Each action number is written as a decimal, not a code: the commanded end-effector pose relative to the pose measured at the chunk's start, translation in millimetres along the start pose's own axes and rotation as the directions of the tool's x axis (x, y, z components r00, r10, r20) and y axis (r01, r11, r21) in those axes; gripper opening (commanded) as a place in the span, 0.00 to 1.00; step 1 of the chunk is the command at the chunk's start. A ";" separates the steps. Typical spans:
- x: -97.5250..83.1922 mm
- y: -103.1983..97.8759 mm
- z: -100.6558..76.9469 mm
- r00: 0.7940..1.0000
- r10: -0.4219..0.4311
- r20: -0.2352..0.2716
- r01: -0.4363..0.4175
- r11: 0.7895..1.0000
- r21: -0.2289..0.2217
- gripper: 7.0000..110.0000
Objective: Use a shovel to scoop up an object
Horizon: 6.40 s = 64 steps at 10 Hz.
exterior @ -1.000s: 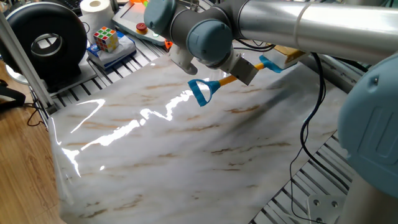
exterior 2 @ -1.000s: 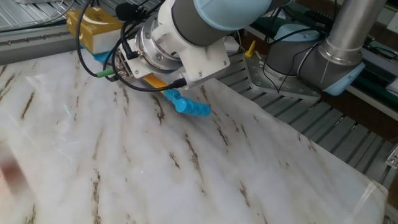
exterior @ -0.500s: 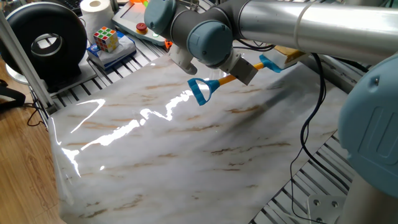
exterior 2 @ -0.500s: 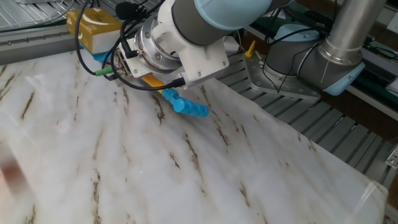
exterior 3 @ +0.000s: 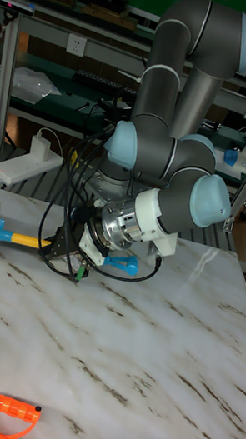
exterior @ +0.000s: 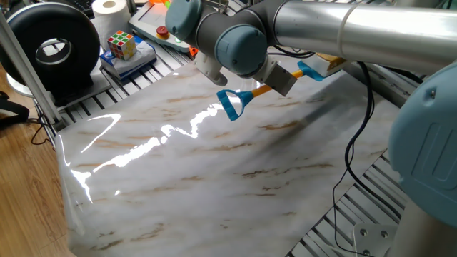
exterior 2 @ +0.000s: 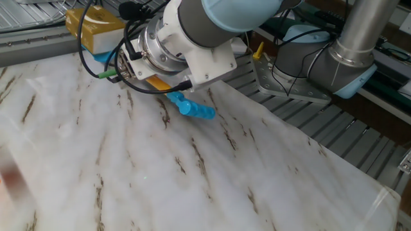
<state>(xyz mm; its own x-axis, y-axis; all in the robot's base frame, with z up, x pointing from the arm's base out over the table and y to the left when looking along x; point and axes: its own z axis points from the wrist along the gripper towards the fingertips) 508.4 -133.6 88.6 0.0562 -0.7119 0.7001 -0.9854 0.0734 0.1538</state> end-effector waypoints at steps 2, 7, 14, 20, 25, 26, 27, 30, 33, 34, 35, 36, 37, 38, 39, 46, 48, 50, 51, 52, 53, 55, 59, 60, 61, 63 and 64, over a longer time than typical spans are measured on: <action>4.6 -4.5 0.4 1.000 0.028 -0.014 -0.027 0.999 0.017 0.00; 2.9 15.9 2.1 1.000 -0.004 0.004 0.004 1.000 0.014 0.00; -17.7 72.4 22.6 0.998 -0.069 0.002 0.069 0.996 0.051 0.00; -23.7 73.3 72.0 0.998 -0.033 0.047 0.032 0.999 0.033 0.00; -27.0 80.9 76.3 0.996 -0.055 0.066 0.054 0.999 0.005 0.00; -24.5 85.8 76.6 0.997 -0.057 0.057 0.058 0.998 -0.014 0.00; -25.0 88.3 76.9 0.997 -0.049 0.061 0.050 0.998 -0.023 0.00; -37.4 80.3 73.8 0.993 -0.023 0.114 0.022 1.000 0.009 0.00; -47.8 72.8 62.8 0.987 -0.011 0.163 0.006 0.999 0.034 0.00; -46.1 70.9 62.3 0.985 -0.016 0.170 0.009 0.999 0.040 0.00; -41.9 68.8 61.3 0.983 -0.027 0.183 0.019 0.999 0.045 0.00; -38.6 68.1 60.4 0.980 -0.036 0.197 0.027 0.999 0.046 0.00; -33.9 64.2 60.6 0.979 -0.048 0.197 0.037 0.997 0.062 0.00; -35.8 60.0 62.3 0.977 -0.046 0.210 0.030 0.996 0.079 0.00; -34.6 55.8 64.2 0.978 -0.037 0.204 0.018 0.995 0.093 0.00; -18.5 68.4 43.7 0.965 -0.173 0.195 0.169 0.985 0.036 0.79; 8.9 37.4 -26.3 0.965 -0.107 0.241 0.083 0.991 0.109 0.79; 1.3 11.4 -68.5 0.945 0.041 0.324 -0.101 0.980 0.170 0.79; -21.5 -6.7 -73.4 0.920 0.060 0.387 -0.136 0.976 0.171 0.57; -36.5 -27.5 -75.0 0.907 0.069 0.415 -0.156 0.971 0.180 0.57; -39.5 -49.7 -72.4 0.892 0.153 0.426 -0.245 0.954 0.170 0.57; -51.0 -78.9 -68.9 0.782 0.390 0.486 -0.476 0.877 0.062 0.57; -123.9 -124.9 -138.4 0.075 0.759 0.646 -0.722 0.489 -0.490 0.00; -138.6 -121.1 -158.7 -0.082 0.817 0.571 -0.676 0.375 -0.634 0.00; -146.1 -103.5 -163.9 -0.157 0.882 0.444 -0.631 0.257 -0.732 0.00; -127.0 -79.1 -130.3 -0.146 0.947 0.285 -0.697 0.106 -0.709 0.00; -127.7 -77.7 -131.2 -0.176 0.953 0.245 -0.680 0.063 -0.731 0.00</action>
<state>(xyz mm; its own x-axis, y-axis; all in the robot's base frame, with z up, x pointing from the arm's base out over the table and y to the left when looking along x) 610.5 40.8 76.6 -0.9564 -0.2219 -0.1902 -0.2216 0.9749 -0.0229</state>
